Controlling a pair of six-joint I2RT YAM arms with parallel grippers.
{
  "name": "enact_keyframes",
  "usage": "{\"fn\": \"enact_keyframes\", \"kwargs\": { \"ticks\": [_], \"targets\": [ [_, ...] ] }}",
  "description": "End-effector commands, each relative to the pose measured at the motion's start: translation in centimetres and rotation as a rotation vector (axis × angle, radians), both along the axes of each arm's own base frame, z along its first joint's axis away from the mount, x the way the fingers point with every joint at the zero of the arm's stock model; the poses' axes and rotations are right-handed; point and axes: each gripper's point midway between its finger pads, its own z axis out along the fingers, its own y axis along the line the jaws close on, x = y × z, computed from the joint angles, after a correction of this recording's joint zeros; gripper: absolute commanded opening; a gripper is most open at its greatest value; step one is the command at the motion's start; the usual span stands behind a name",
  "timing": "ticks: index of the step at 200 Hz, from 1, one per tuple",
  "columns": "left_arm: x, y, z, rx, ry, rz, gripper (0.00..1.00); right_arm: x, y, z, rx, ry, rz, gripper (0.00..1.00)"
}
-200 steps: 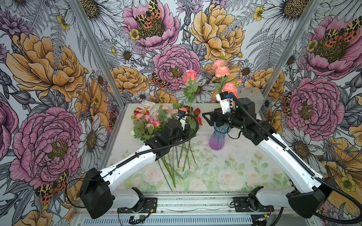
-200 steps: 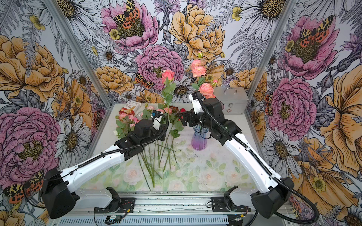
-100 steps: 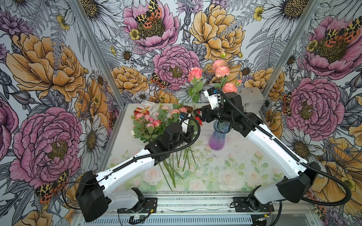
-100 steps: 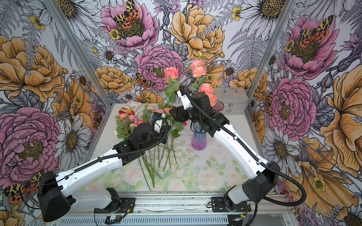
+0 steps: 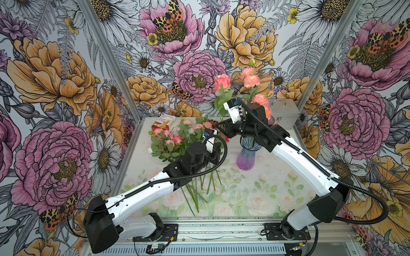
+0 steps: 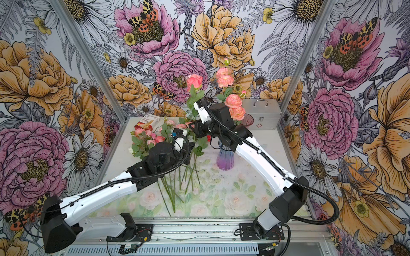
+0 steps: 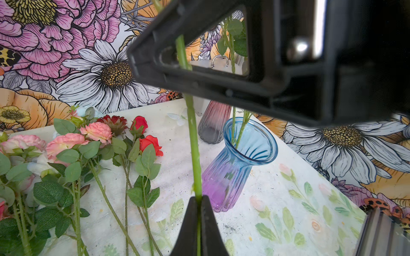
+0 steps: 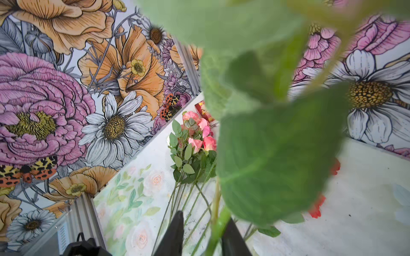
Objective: Place the pink flowers into the vase
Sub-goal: Place the flower in the vase.
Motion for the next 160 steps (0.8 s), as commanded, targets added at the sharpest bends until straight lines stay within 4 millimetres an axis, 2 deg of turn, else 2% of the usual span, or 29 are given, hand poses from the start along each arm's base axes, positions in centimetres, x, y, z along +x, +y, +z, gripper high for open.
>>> {"fn": "enact_keyframes", "kwargs": {
  "ticks": [1, 12, 18, 29, 33, 48, 56, 64, 95, 136, 160],
  "targets": [
    [-0.4, 0.4, 1.2, -0.036, -0.034, 0.012, 0.0, -0.3, 0.7, 1.7, 0.029, -0.031, 0.027, 0.17],
    [-0.5, 0.3, 1.2, -0.037, -0.034, 0.007, 0.0, -0.4, 0.8, 1.9, 0.029, -0.038, 0.028, 0.11],
    [-0.5, 0.3, 1.1, -0.034, -0.032, 0.007, 0.08, -0.4, 0.8, 2.1, 0.026, -0.045, 0.025, 0.08],
    [-0.5, 0.3, 1.1, -0.034, -0.03, 0.009, 0.29, -0.3, 0.6, 2.3, 0.011, -0.067, 0.006, 0.03],
    [-0.5, 0.4, 1.1, -0.033, -0.029, 0.01, 0.39, -0.3, 0.4, 2.5, 0.003, -0.082, -0.005, 0.0],
    [-0.6, 0.6, 0.9, -0.037, -0.023, 0.016, 0.78, -0.2, -0.6, 3.2, -0.029, -0.136, -0.048, 0.0],
    [-0.7, 0.8, 0.9, -0.044, -0.021, 0.02, 0.9, 0.0, -1.4, 3.6, -0.052, -0.166, -0.081, 0.0],
    [-0.9, 1.0, 0.8, -0.049, -0.018, 0.022, 0.97, 0.2, -2.3, 4.1, -0.078, -0.197, -0.115, 0.0],
    [-1.5, 1.7, 0.3, -0.052, -0.012, 0.019, 0.99, 0.3, -5.6, 6.7, -0.15, -0.323, -0.231, 0.0],
    [-1.7, 2.1, -0.3, -0.047, -0.003, 0.028, 0.99, -0.2, -10.4, 12.4, -0.153, -0.464, -0.379, 0.0],
    [-1.6, 2.0, -0.2, -0.043, -0.006, 0.028, 0.99, -0.4, -12.9, 14.5, -0.155, -0.512, -0.441, 0.0]
  ]
}}
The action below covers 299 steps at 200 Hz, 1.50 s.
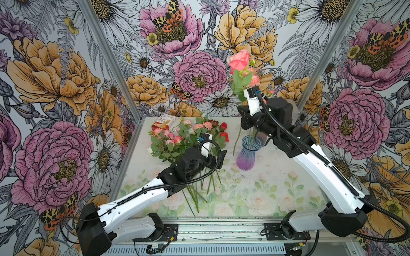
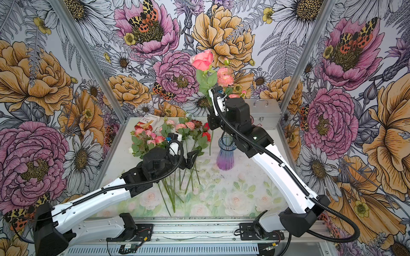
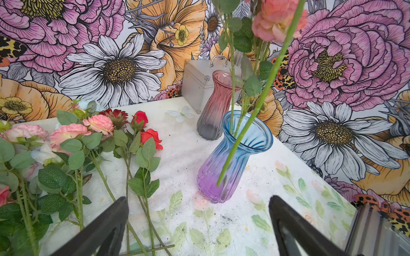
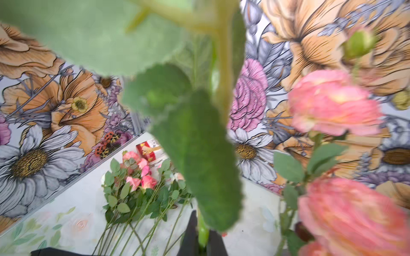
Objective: Place the pink flowers into the vase
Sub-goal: Place the flower in the vase.
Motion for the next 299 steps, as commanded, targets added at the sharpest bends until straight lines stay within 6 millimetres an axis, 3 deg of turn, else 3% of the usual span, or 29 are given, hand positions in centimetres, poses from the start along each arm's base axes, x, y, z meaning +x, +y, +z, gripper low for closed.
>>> {"fn": "enact_keyframes", "kwargs": {
  "ticks": [1, 63, 81, 99, 154, 224, 252, 281, 299],
  "targets": [
    [0.0, 0.3, 0.3, -0.01, -0.008, 0.022, 0.98, -0.4, -3.5, 3.7, -0.006, -0.105, -0.101, 0.0],
    [0.2, 0.2, 0.4, -0.001, -0.009, 0.02, 0.99, -0.3, -7.5, 6.3, 0.01, -0.164, -0.192, 0.0],
    [0.2, 0.2, 0.4, 0.002, -0.009, 0.023, 0.99, 0.0, -8.4, 6.0, -0.003, -0.156, -0.223, 0.0],
    [0.3, 0.3, 0.3, 0.004, -0.01, 0.031, 0.98, 0.4, -8.6, 4.1, -0.012, -0.114, -0.234, 0.0],
    [0.6, 0.0, 0.0, 0.017, 0.001, 0.034, 0.99, 2.3, -7.8, -4.4, -0.034, -0.002, -0.236, 0.0],
    [1.1, 0.5, -0.8, 0.053, 0.009, 0.076, 0.99, 2.1, -6.8, -11.2, 0.019, 0.063, -0.194, 0.0],
    [1.5, 0.6, -1.2, 0.063, 0.011, 0.102, 0.99, 1.8, -6.4, -12.9, 0.017, 0.083, -0.166, 0.0],
    [1.7, 1.2, -1.0, 0.077, -0.033, 0.151, 0.99, 1.5, -6.6, -13.3, 0.019, 0.086, -0.169, 0.11],
    [1.9, 1.6, -1.1, 0.089, -0.06, 0.188, 0.98, 1.4, -6.6, -13.4, 0.019, 0.088, -0.166, 0.11]
  ]
}}
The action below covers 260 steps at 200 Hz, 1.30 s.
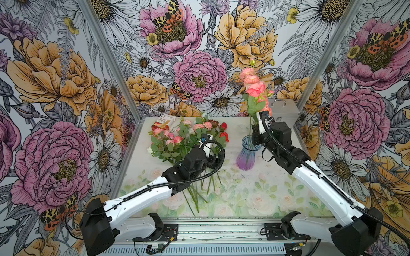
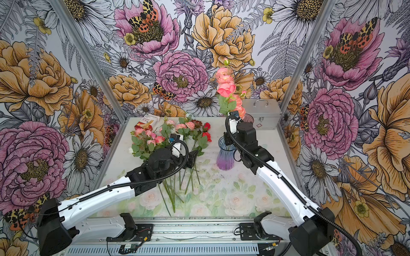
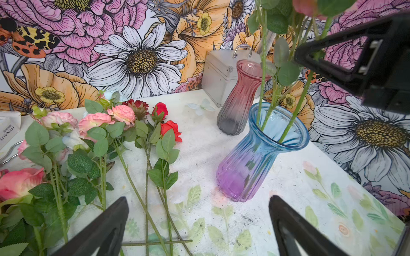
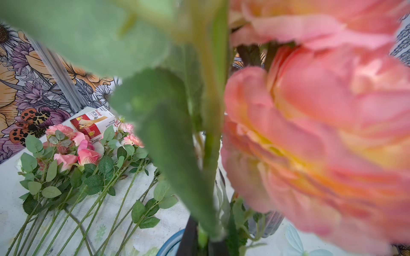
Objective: Place the pink flowers into the vase
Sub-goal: Place the flower in the vase, then pick up the flower at the center of the board.
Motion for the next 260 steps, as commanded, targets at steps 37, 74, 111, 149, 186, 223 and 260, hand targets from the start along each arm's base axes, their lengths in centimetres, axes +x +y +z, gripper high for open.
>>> {"fn": "enact_keyframes", "kwargs": {
  "ticks": [37, 74, 111, 149, 186, 223, 260],
  "targets": [
    [1.0, 1.9, 0.3, 0.011, -0.083, 0.141, 0.99, -0.6, 0.2, 1.9, 0.049, -0.053, 0.024, 0.24],
    [1.8, 4.8, 0.0, 0.007, -0.069, 0.296, 0.99, -2.1, -0.2, 4.7, 0.088, -0.112, 0.031, 0.58],
    [3.1, 7.8, -2.7, -0.035, 0.136, 0.355, 0.98, -4.0, -0.4, 7.4, 0.119, -0.155, 0.05, 0.89],
    [3.1, 12.0, -5.3, -0.05, 0.297, 0.468, 0.99, -5.4, 0.9, 9.1, 0.137, -0.175, 0.103, 0.99],
    [3.1, 12.5, -8.4, -0.042, 0.485, 0.369, 0.98, -6.7, 3.7, 10.5, 0.15, -0.186, 0.199, 0.99],
    [4.9, 10.9, -12.6, 0.09, 0.728, 0.297, 0.98, -6.6, 5.9, 10.3, 0.165, -0.132, 0.274, 0.99],
    [7.5, 9.3, -14.7, 0.192, 0.759, 0.286, 0.98, -6.0, 7.6, 8.6, 0.131, -0.03, 0.318, 0.99]
  ]
}}
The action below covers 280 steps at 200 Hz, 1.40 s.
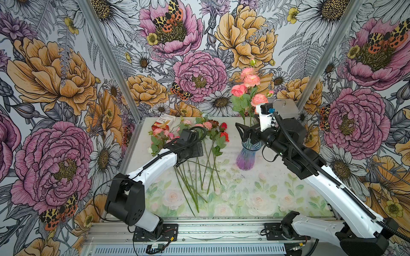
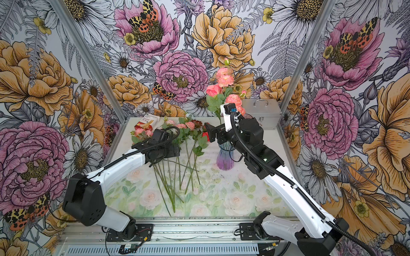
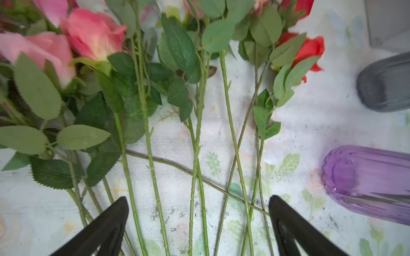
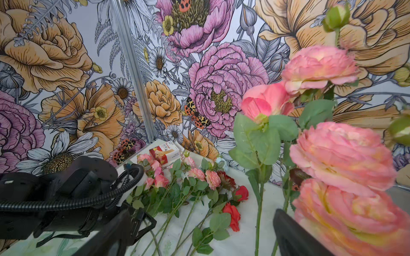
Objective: Place the pink flowers into the vase
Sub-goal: Pick up the flower at the center of the board.
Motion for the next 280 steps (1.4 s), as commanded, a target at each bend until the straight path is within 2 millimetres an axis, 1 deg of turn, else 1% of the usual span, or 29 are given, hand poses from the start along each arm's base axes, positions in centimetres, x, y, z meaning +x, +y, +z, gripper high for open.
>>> {"fn": "enact_keyframes", "kwargs": {
  "ticks": [1, 15, 35, 38, 39, 43, 48, 58, 81, 101, 114, 144, 164, 176, 195, 209, 220, 234, 250, 262, 274, 280],
  "targets": [
    [0.4, -0.9, -0.9, 0.031, 0.063, -0.064, 0.98, -0.3, 1.2, -1.4, -0.021, 0.078, 0.053, 0.99],
    [1.5, -0.6, -2.1, 0.044, 0.089, -0.046, 0.96, -0.5, 1.4, -1.7, -0.017, 0.088, 0.063, 0.99],
    [2.7, -0.7, -4.1, 0.074, 0.139, -0.042, 0.87, -0.5, 1.4, -2.2, -0.02, 0.096, 0.066, 0.99],
    [2.8, -0.8, -4.1, 0.074, 0.14, -0.045, 0.86, -0.5, 1.5, -2.3, -0.022, 0.098, 0.066, 0.99],
    [2.8, -0.8, -4.8, 0.08, 0.155, -0.046, 0.85, -0.5, 1.5, -2.3, -0.023, 0.099, 0.064, 0.99],
    [2.9, -1.0, -5.7, 0.09, 0.178, -0.051, 0.83, -0.4, 1.4, -2.4, -0.023, 0.099, 0.062, 0.99],
    [3.0, -1.2, -6.4, 0.101, 0.194, -0.057, 0.8, -0.4, 1.5, -2.5, -0.025, 0.101, 0.063, 0.99],
    [3.2, -1.2, -7.4, 0.141, 0.209, -0.062, 0.8, -0.3, 1.5, -2.7, -0.03, 0.105, 0.063, 0.99],
    [3.7, -0.9, -9.1, 0.179, 0.235, -0.044, 0.77, -0.2, 1.5, -3.2, -0.037, 0.112, 0.058, 0.99],
    [3.7, -0.7, -10.1, 0.202, 0.25, -0.034, 0.71, -0.1, 1.3, -3.7, -0.05, 0.115, 0.049, 0.99],
    [3.7, -0.5, -10.1, 0.203, 0.246, -0.022, 0.69, -0.1, 1.3, -4.1, -0.056, 0.121, 0.048, 0.99],
    [4.2, -0.9, -9.0, 0.194, 0.212, -0.026, 0.68, 0.3, 1.6, -5.0, -0.069, 0.14, 0.052, 0.99],
    [4.2, -1.1, -8.7, 0.182, 0.199, -0.031, 0.6, 0.4, 1.8, -5.2, -0.069, 0.147, 0.055, 0.99],
    [4.4, -1.3, -8.1, 0.173, 0.18, -0.029, 0.57, 0.5, 1.9, -5.2, -0.067, 0.15, 0.058, 0.99],
    [4.5, -1.5, -7.2, 0.162, 0.156, -0.032, 0.56, 0.5, 2.0, -5.4, -0.069, 0.154, 0.06, 0.99],
    [4.6, -1.3, -7.2, 0.156, 0.158, -0.027, 0.55, 0.5, 2.0, -5.4, -0.066, 0.156, 0.061, 0.99],
    [4.7, -1.2, -7.4, 0.158, 0.16, -0.024, 0.52, 0.5, 2.1, -5.4, -0.062, 0.158, 0.065, 0.99],
    [4.7, -1.3, -7.6, 0.154, 0.163, -0.026, 0.5, 0.4, 2.1, -5.4, -0.061, 0.158, 0.066, 0.99],
    [4.7, -1.4, -8.0, 0.149, 0.176, -0.026, 0.49, 0.3, 2.0, -5.3, -0.059, 0.158, 0.063, 0.99],
    [4.7, -1.4, -8.3, 0.147, 0.183, -0.026, 0.45, 0.3, 2.0, -5.3, -0.056, 0.157, 0.064, 0.99],
    [4.8, -1.4, -8.4, 0.143, 0.185, -0.02, 0.37, 0.2, 2.0, -5.3, -0.053, 0.16, 0.065, 0.99],
    [4.9, -1.3, -8.4, 0.143, 0.183, -0.02, 0.36, 0.2, 2.0, -5.3, -0.054, 0.16, 0.066, 0.99]
  ]
}}
